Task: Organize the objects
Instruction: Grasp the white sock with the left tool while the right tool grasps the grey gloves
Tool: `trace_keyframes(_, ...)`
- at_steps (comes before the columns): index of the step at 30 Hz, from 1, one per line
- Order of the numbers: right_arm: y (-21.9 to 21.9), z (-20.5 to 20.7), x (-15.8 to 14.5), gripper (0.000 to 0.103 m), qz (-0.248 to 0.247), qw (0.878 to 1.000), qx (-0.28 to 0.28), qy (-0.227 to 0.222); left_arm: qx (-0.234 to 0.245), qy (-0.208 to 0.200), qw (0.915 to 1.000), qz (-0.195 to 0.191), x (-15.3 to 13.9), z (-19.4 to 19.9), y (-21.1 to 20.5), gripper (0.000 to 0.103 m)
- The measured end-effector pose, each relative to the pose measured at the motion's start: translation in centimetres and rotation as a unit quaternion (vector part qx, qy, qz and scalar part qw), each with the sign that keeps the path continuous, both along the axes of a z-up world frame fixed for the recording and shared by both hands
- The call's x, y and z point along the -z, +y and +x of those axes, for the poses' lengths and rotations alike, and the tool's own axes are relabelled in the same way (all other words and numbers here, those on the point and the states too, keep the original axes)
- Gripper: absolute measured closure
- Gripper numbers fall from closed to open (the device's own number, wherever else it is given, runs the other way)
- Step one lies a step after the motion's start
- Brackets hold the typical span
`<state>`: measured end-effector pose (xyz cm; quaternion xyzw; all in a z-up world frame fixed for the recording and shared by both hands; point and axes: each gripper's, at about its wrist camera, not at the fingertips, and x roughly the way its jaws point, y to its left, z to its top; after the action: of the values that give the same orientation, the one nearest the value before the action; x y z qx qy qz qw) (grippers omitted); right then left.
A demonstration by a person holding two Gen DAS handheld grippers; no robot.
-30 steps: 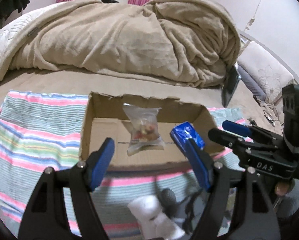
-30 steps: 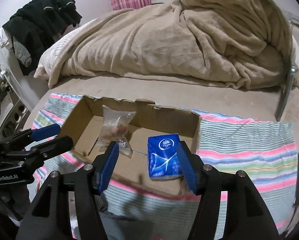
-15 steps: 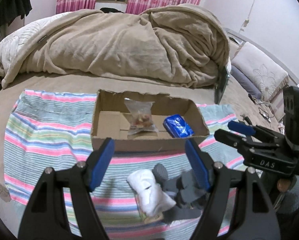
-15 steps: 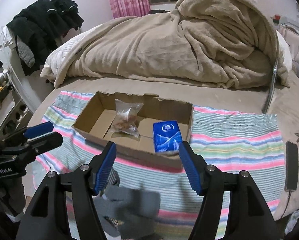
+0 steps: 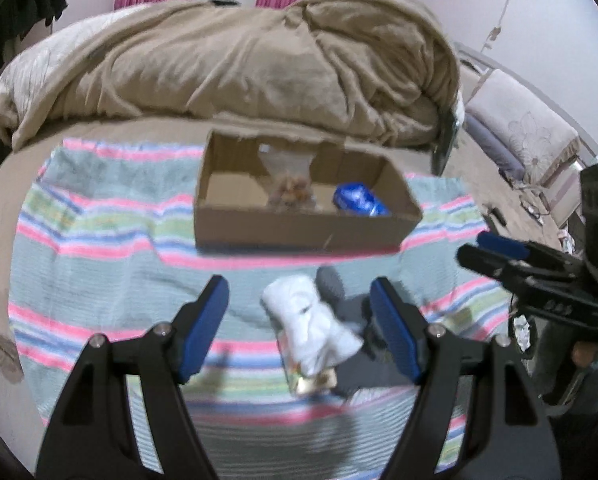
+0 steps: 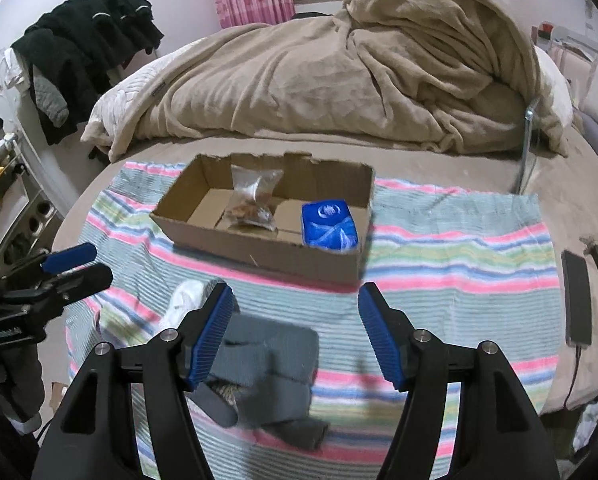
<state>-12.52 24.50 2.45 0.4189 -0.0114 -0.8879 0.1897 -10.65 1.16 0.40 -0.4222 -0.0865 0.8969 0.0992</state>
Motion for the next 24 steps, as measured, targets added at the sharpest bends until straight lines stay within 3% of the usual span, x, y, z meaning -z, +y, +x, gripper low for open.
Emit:
trace_keyframes(11,0.8,1.2,3.1,0.034,-0.001,0.999,-0.001,-0.032,0.009,-0.031,0.9995,-0.008,3.2,1.2,0.3,0.028)
trace_keyframes(24,0.9,0.7,6.3,0.034,0.004,0.998,-0.001,-0.065,0.014,-0.056,0.9983,-0.001,6.6,-0.1,1.7,0.028)
